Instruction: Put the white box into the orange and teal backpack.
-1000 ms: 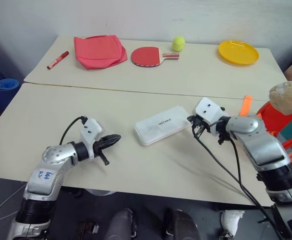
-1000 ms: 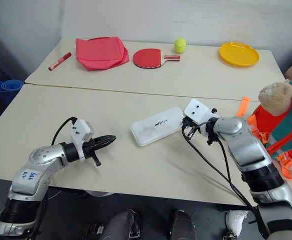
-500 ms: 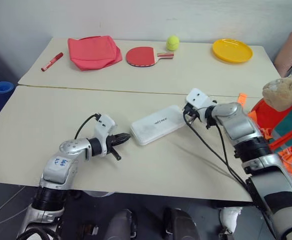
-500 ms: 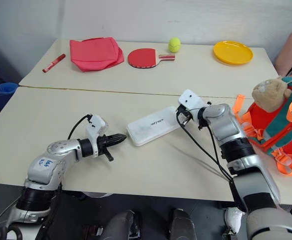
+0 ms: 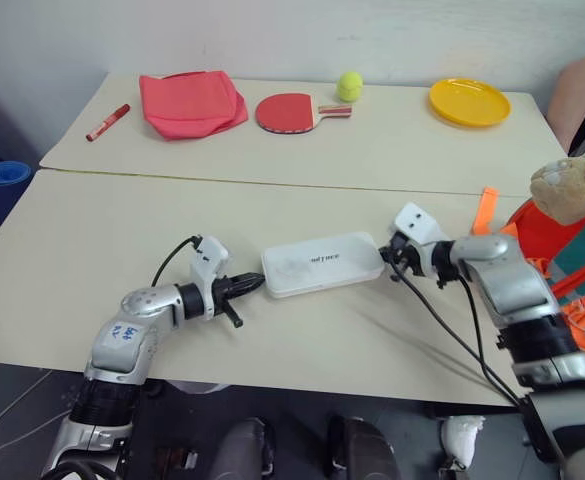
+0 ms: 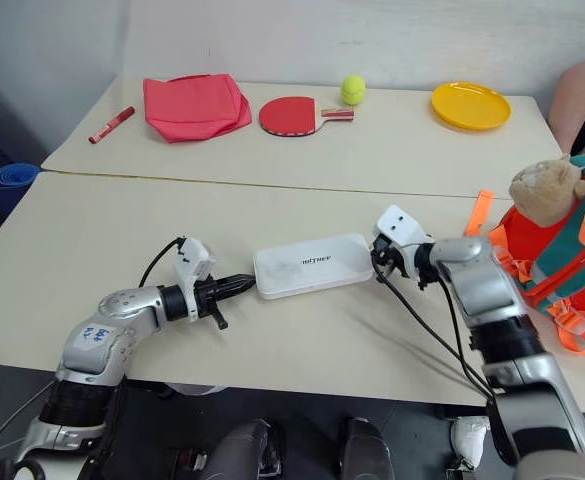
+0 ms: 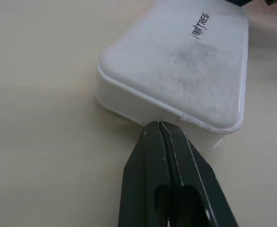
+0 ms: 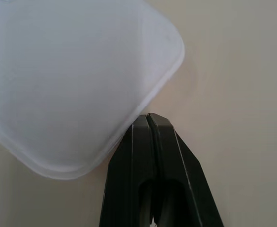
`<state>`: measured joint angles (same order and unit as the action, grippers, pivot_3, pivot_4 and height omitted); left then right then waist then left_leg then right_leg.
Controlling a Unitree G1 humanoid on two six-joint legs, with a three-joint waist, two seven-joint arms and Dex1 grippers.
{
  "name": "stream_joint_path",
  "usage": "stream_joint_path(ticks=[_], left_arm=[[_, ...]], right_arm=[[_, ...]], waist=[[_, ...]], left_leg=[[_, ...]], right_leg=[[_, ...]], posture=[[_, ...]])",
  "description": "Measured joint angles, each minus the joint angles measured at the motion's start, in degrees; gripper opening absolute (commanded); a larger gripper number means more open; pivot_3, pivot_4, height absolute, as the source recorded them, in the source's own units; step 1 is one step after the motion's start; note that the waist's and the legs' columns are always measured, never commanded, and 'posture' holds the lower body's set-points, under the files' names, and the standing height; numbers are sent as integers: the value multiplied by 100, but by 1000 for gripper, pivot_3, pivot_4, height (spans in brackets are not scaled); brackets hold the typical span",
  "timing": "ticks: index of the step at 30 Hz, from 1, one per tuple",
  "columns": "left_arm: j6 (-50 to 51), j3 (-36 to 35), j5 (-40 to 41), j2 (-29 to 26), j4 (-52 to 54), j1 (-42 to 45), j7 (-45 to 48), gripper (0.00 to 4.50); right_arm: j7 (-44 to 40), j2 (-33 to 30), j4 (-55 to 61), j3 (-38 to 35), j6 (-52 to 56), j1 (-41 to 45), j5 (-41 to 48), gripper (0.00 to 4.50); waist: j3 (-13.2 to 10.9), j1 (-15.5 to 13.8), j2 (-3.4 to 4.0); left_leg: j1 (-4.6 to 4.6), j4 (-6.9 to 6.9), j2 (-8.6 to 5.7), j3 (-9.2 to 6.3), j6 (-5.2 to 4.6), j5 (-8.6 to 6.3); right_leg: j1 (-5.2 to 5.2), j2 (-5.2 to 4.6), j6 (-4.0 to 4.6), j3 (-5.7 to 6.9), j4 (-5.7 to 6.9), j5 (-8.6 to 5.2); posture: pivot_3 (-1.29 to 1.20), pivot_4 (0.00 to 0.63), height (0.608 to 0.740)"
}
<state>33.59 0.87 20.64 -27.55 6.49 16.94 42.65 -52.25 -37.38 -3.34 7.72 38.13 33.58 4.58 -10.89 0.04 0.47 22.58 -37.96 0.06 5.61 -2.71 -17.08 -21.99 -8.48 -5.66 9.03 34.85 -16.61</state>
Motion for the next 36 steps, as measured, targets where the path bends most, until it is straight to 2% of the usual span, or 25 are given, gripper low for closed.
stream_joint_path(ticks=[9, 14, 17, 21, 23, 26, 28, 32, 36], left_arm=[[69, -113, 463, -312, 815, -731, 616, 21], [148, -189, 619, -414, 953, -836, 672, 21], [233, -206, 548, -727, 808, -780, 656, 21], [1094, -439, 907, -1146, 430, -472, 781, 887], [1741, -505, 1185, -1393, 280, -196, 884, 1554], [3375, -471, 1788, -1717, -53, 406, 1013, 2487], [4023, -350, 1889, -1657, -321, 806, 959, 3192], [4787, -327, 1978, -1023, -1067, 1539, 679, 4393], [5352, -329, 1960, -707, -1719, 2117, 470, 4480]], right_arm=[[-152, -709, 2384, -792, 925, -2082, 782, 0], [-60, -768, 3050, -1216, 1000, -3035, 1079, 0], [18, -889, 3192, -1414, 780, -3464, 1122, 0], [202, -885, 3268, -1702, 537, -3888, 1142, 0], [284, -885, 3261, -1786, 390, -4020, 1140, 0], [310, -887, 3153, -1807, 102, -4093, 1120, 0], [314, -894, 2957, -1794, -174, -4054, 1071, 0], [346, -940, 2543, -1618, -746, -3825, 812, 0], [354, -867, 2263, -1381, -1239, -3616, 657, 0]], waist=[[0, -41, 0], [-1, -136, -2], [0, -152, -1], [-1, -172, -3], [-2, -178, -5], [-6, -161, -12], [-7, -155, -14], [-13, -157, -31], [-12, -151, -33]], left_leg=[[-1, 2, 9, -8, 7, -12], [-12, 2, 13, -10, 36, -39], [-14, 2, 14, -8, 36, -41], [-13, 2, 9, -10, 29, -41], [-13, 1, 7, -11, 27, -41], [-15, -1, 3, -13, 0, -26], [-19, 0, -1, -11, -1, -25], [-25, -1, -6, -13, -3, -20], [-37, 0, -5, -12, 2, -17]], right_leg=[[7, -9, 0, 1, -17, 0], [9, -8, 1, -3, -35, 0], [10, -6, 1, -3, -36, 0], [14, -7, 1, -1, -38, 0], [17, -7, 0, -2, -40, 0], [20, 1, -2, -3, -26, 0], [22, 4, -4, -4, -21, 0], [29, 7, -5, -3, -8, 0], [40, 9, -5, -4, -9, 0]], posture=[[0, 150, 740], [0, 150, 740], [0, 150, 740], [0, 150, 740], [0, 150, 740], [0, 150, 740], [0, 150, 740], [0, 150, 740], [0, 150, 740]])
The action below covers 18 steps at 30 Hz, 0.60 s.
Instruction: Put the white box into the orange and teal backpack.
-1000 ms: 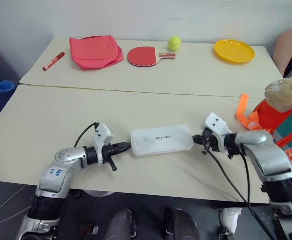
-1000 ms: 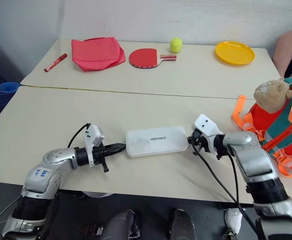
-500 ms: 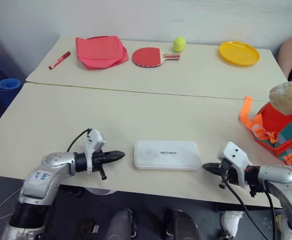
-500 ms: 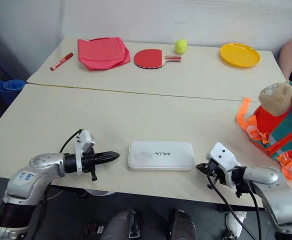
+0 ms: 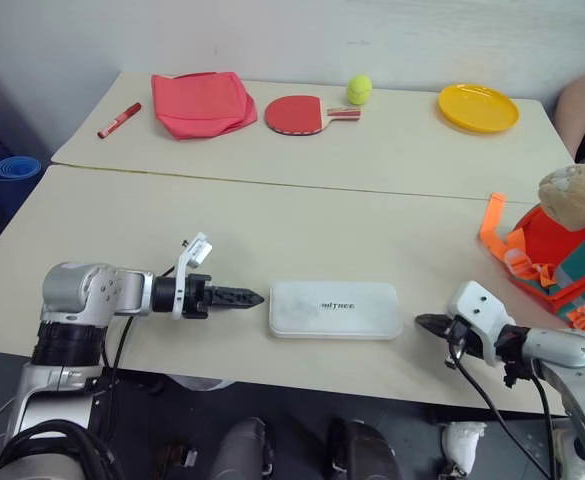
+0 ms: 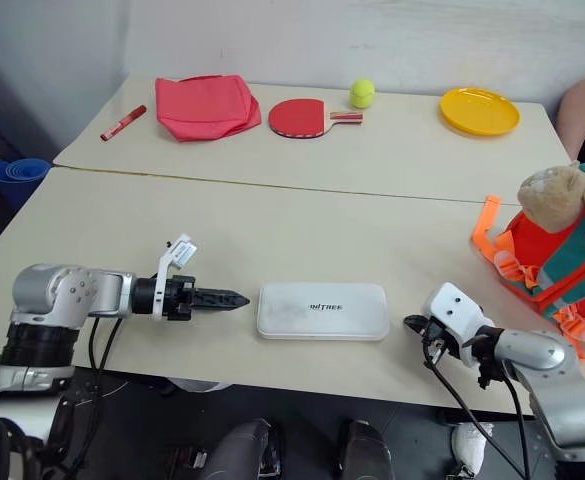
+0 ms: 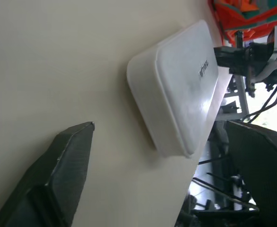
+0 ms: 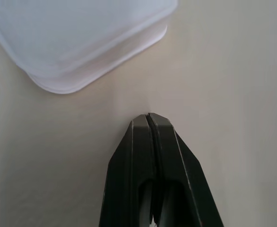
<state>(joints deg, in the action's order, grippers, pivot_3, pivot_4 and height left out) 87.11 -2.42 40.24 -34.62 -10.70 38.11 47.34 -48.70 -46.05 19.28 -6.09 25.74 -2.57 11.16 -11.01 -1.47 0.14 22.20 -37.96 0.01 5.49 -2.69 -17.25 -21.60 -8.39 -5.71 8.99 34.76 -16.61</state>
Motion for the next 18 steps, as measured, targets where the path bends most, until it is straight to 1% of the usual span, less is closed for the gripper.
stream_joint_path(ticks=[5, 9, 12, 15, 18], left_arm=[[375, 60, 21, 216, -415, 365, -241, 4480], [374, 230, 662, 239, -744, 392, -496, 4480], [387, 203, 993, 398, -899, 416, -837, 4480], [439, 12, 1325, 713, -1326, 547, -1295, 4480], [464, 130, 1856, 725, -1473, 632, -1767, 4480]], right_arm=[[95, 151, -235, 243, -385, 200, -183, 0], [210, 304, -382, 403, -304, 496, -221, 0], [280, 363, -399, 482, -194, 621, -222, 0], [335, 484, -297, 512, 119, 701, -123, 0], [378, 617, -30, 576, 731, 816, 126, 0]], waist=[[8, 7, -11], [14, 23, -22], [14, 15, -22], [18, -14, -29], [18, 6, -29]], left_leg=[[-7, 0, 3, -1, 8, -1], [-10, 0, 12, -1, 15, -1], [-10, 0, 11, -3, 15, -1], [-8, -5, 7, -10, 13, 0], [-4, -3, 7, -11, 13, 0]], right_leg=[[4, -8, 0, -5, 1, 0], [6, -12, 0, -9, 0, -1], [7, -14, 0, -9, 0, -1], [11, -16, 0, -6, -3, -1], [6, -17, 0, -8, 2, 0]], posture=[[0, 150, 740], [0, 150, 740], [0, 150, 740], [0, 150, 740], [0, 150, 740]])
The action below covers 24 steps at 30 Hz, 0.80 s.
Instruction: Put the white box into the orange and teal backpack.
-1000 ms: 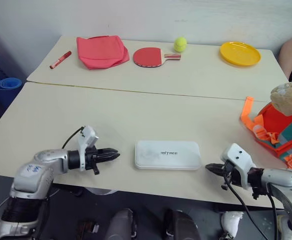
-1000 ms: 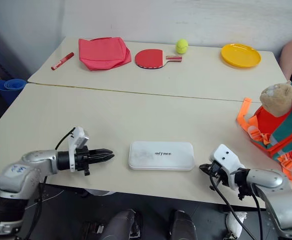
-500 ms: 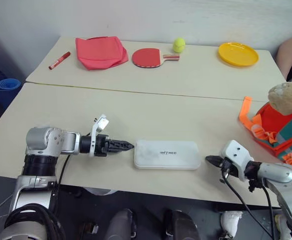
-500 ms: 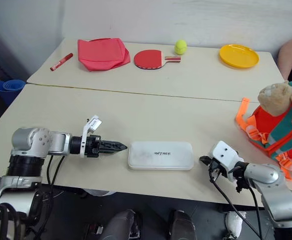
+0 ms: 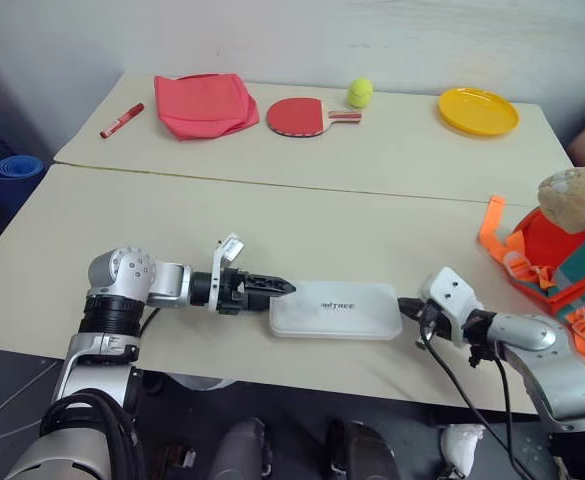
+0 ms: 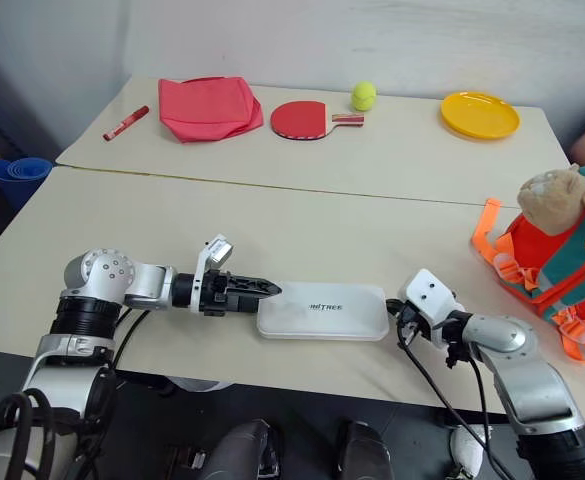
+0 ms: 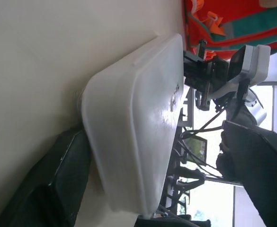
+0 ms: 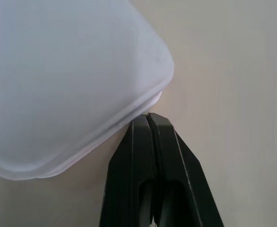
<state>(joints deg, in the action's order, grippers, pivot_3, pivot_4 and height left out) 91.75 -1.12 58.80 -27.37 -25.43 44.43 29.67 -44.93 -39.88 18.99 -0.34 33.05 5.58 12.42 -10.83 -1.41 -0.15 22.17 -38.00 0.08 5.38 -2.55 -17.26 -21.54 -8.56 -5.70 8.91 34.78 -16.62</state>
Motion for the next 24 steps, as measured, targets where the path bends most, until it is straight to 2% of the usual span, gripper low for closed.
stream_joint_path(ticks=[8, 9, 11, 18, 20, 22, 24], left_arm=[[2, 340, 1019, -50, -225, 32, -710, 4480], [7, 346, 1112, -52, -228, 30, -808, 4080], [14, 422, 1234, -83, -228, -3, -943, 3591], [28, 632, 2005, -324, 19, -274, -976, 1441], [31, 404, 1999, -242, 91, -385, -1052, 1252], [-253, 120, 1890, -124, 510, -693, -960, 1252], [-972, 83, 1520, -87, 1410, -1077, -334, 1252]], right_arm=[[-25, -14, 434, 215, 558, 61, 157, 0], [2, -16, 458, 212, 571, 38, 155, 0], [24, -22, 511, 205, 565, -37, 154, 0], [-15, -184, 720, -78, 239, -613, 234, 0], [-66, -105, 771, -370, 50, -855, 433, 0], [-100, 117, 888, -832, -58, -1068, 826, 350], [-100, 246, 1129, -1345, -172, -1382, 1141, 905]], waist=[[0, -1, 0], [0, -3, 0], [0, -2, 0], [-1, -19, -2], [-2, -15, -2], [-6, -12, -5], [-8, -9, -2]], left_leg=[[3, 4, -4, 1, 0, 0], [3, 4, -4, 1, 0, 0], [4, 4, -4, 1, 0, 0], [7, 4, -4, 1, 3, -1], [8, 5, -10, 1, 6, -3], [14, 6, -7, 0, 4, -3], [15, 9, -5, 2, 5, -3]], right_leg=[[-1, 5, 0, 3, -5, 0], [-1, 4, 0, 3, -5, 0], [-1, 5, 0, 3, -5, 0], [-2, 5, 0, 3, -12, 0], [-3, 5, 0, 2, -26, 0], [-6, 6, -1, 3, -24, 0], [-8, 10, 0, 3, -16, 0]], posture=[[0, 150, 740], [0, 150, 740], [0, 150, 740], [0, 150, 740], [0, 150, 740], [0, 150, 740], [0, 150, 740]])
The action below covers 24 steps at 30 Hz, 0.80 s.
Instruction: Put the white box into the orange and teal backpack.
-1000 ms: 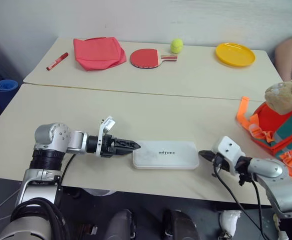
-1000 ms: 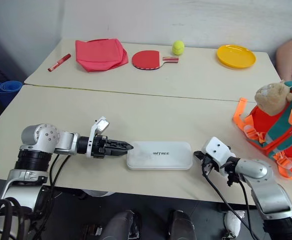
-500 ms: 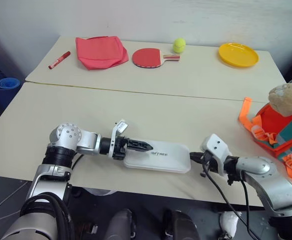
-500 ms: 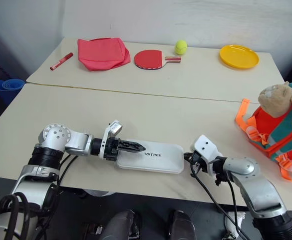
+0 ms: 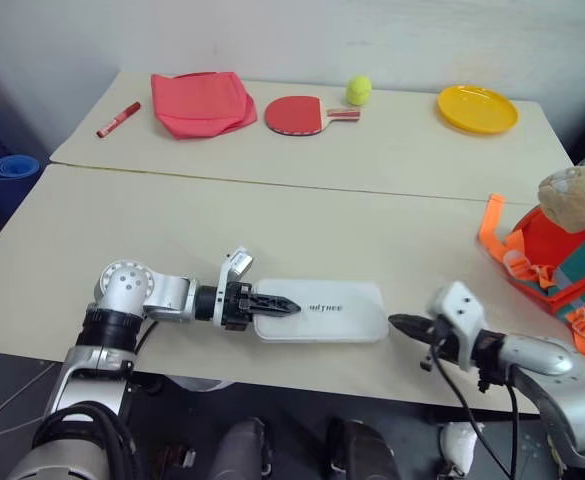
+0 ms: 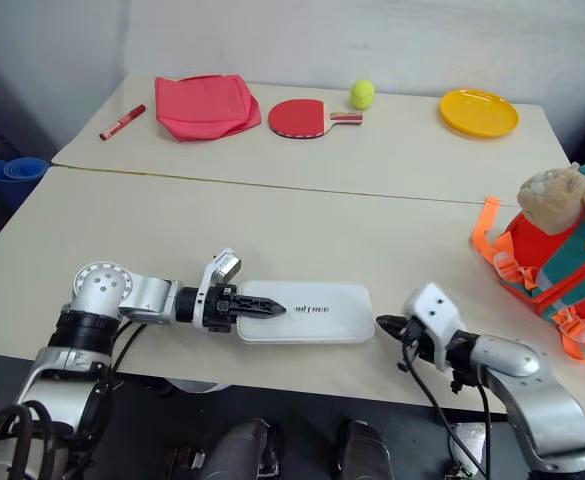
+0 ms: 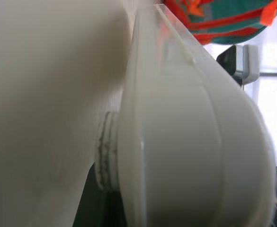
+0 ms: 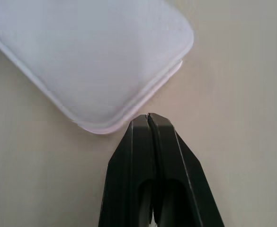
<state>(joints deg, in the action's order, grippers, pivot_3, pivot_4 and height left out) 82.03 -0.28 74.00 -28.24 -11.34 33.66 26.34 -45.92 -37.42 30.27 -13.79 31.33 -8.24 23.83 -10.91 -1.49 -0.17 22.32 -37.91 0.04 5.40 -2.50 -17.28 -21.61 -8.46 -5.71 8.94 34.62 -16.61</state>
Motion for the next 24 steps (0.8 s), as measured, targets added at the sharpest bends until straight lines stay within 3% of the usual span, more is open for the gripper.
stream_joint_path(ticks=[4, 10, 11, 17, 20, 24], left_arm=[[-1459, 165, -976, -520, 900, -266, 1706, 1252], [-3848, 658, -2720, -891, 746, -467, 3887, 1252], [-4184, 686, -2890, -870, 658, -445, 4158, 1252], [-5197, 580, -3473, -779, 246, -195, 4896, 1252], [-5228, 506, -3542, -745, 141, -120, 4949, 1252], [-5332, 488, -3735, -650, -19, -101, 4960, 1252]], right_arm=[[140, 242, 407, -896, -160, -755, 310, 2274], [524, 1002, 783, -2125, -511, -2166, 470, 4301], [614, 1266, 802, -2345, -646, -2343, 533, 4461], [1299, 2357, 808, -3276, -1522, -2918, 744, 4461], [1527, 2368, 579, -3532, -1965, -2910, 448, 4461], [1619, 1753, -47, -3641, -2047, -2428, 444, 4461]], waist=[[0, -3, 5], [0, -60, 25], [0, -73, 25], [-1, -31, 30], [-2, 26, 30], [-3, 74, 30]], left_leg=[[-7, 10, 2, 8, 37, -14], [-5, 54, 0, 12, 34, -12], [-4, 63, 0, 13, 34, -12], [-1, 80, -1, 24, 2, 5], [-7, 77, -5, 40, 4, -3], [-18, 68, -4, 60, 3, -6]], right_leg=[[-1, 24, 5, 0, -26, -3], [-13, 0, 5, -1, -58, -2], [-17, 0, 5, -2, -62, -2], [-29, 11, 4, -4, -53, -2], [-32, 6, -1, -17, -57, 0], [-38, -3, -13, -56, -42, 8]], posture=[[0, 150, 740], [0, 150, 740], [0, 150, 740], [0, 150, 740], [0, 150, 740], [0, 150, 740]])
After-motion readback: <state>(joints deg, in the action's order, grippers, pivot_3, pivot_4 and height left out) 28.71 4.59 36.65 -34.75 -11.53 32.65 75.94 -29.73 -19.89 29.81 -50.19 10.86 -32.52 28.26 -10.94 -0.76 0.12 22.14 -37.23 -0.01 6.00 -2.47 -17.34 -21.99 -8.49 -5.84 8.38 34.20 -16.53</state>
